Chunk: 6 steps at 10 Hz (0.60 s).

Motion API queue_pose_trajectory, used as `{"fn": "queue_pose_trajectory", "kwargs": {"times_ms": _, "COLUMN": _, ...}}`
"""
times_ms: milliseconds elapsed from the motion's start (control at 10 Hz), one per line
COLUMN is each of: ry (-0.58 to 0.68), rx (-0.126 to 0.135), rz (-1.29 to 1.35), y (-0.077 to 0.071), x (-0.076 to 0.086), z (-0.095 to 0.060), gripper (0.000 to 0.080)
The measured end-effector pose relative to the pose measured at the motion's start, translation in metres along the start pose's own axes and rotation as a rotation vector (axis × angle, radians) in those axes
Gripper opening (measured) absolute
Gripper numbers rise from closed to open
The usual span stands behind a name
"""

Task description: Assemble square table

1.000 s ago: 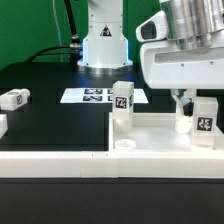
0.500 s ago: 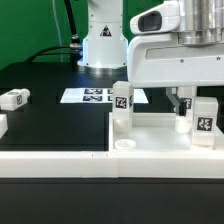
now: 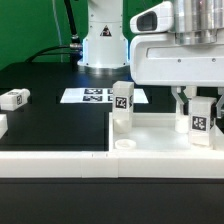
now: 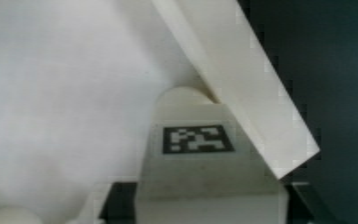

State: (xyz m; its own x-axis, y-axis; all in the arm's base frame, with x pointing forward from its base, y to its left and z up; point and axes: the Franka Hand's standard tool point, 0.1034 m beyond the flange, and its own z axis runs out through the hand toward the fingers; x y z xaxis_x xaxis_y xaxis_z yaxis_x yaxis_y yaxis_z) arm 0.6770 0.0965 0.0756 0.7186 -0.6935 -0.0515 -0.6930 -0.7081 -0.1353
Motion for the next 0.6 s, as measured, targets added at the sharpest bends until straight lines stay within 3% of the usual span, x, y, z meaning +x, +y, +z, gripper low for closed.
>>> {"fn": "queue_pose_trajectory", "kwargs": {"times_ms": 200, "ry": -0.01, "rx": 0.01, "rz": 0.285, "y": 0.0008, "x": 0.001, "z": 0.0001, "gripper": 0.0288}}
{"fn": "queue_pose_trajectory", "kwargs": {"times_ms": 400, "ry": -0.071, "rx": 0.059, "rz": 0.661, "y": -0.0003, "x": -0.0026, "z": 0.0016, "gripper": 0.0288}}
{"fn": "queue_pose_trajectory", "kwargs": {"times_ms": 600, "ry": -0.097, "rx": 0.075, "rz": 0.929, "y": -0.0073, "x": -0.007, "z": 0.0018, "gripper": 0.029}}
